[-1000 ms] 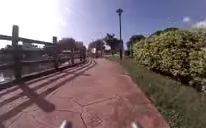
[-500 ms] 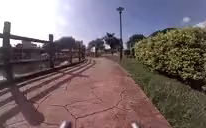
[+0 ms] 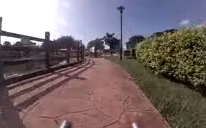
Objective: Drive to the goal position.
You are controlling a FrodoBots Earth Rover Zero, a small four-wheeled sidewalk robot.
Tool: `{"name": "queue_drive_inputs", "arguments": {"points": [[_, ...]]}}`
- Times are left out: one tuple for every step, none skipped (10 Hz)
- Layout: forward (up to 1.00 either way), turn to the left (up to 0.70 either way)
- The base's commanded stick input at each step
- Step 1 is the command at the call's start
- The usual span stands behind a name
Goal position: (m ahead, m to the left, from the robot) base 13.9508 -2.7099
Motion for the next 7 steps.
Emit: {"name": "queue_drive_inputs", "arguments": {"points": [[0.5, 0.0], [0.5, 0.0], [0.5, 0.0], [0.5, 0.0], [0.5, 0.0], [0.5, 0.0], [0.5, 0.0]]}}
